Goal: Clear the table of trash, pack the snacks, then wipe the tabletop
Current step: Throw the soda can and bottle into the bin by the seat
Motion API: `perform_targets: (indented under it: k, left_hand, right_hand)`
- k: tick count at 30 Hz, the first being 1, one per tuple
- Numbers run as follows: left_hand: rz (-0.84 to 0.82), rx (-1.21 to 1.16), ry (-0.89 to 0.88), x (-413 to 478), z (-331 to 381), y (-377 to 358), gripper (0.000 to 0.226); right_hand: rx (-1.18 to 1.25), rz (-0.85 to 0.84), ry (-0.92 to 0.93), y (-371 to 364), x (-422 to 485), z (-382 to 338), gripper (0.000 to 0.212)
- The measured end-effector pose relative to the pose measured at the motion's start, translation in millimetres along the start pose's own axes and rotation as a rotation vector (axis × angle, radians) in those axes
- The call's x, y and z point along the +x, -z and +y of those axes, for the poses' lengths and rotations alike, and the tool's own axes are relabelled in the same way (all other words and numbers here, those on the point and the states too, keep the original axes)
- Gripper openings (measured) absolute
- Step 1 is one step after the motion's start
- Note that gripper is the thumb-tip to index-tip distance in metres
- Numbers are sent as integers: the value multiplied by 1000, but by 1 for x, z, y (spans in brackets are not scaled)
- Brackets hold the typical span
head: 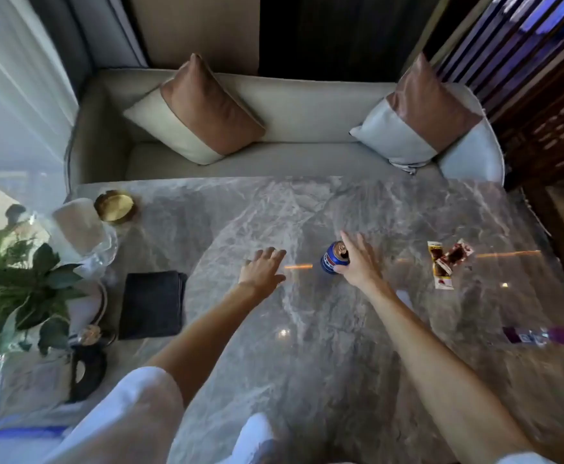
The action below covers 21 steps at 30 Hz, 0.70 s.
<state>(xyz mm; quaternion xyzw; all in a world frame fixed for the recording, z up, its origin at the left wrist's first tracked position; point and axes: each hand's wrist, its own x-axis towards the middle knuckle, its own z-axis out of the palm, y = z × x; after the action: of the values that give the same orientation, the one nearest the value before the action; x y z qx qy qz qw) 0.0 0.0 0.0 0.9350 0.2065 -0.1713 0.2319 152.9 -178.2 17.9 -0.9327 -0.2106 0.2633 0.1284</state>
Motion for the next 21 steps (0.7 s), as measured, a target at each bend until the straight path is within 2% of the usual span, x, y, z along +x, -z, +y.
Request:
perform_targets:
  k: [4, 6, 8, 12, 17, 21]
  left_hand:
    - [-182, 37, 27, 20, -4, -18, 80]
    - [-215, 55, -11, 26, -10, -31, 74]
    - [-163, 55, -43, 24, -15, -46, 63]
    - [-52, 59, -7, 0, -16, -77, 46]
    - [0, 56, 50, -47, -9, -98, 49]
    - [-11, -102, 228, -93, 5, -114, 42]
  right_hand:
    - [-41, -108, 5, -15, 21, -1, 91]
    - [-13, -42, 18, -28, 26, 3, 80]
    - [12, 68, 41, -40, 25, 7, 67]
    - [16, 157, 83, -59, 19, 11, 61]
    - [0, 108, 113, -59, 13, 16, 59]
    - [1, 5, 300, -67, -25, 26, 56]
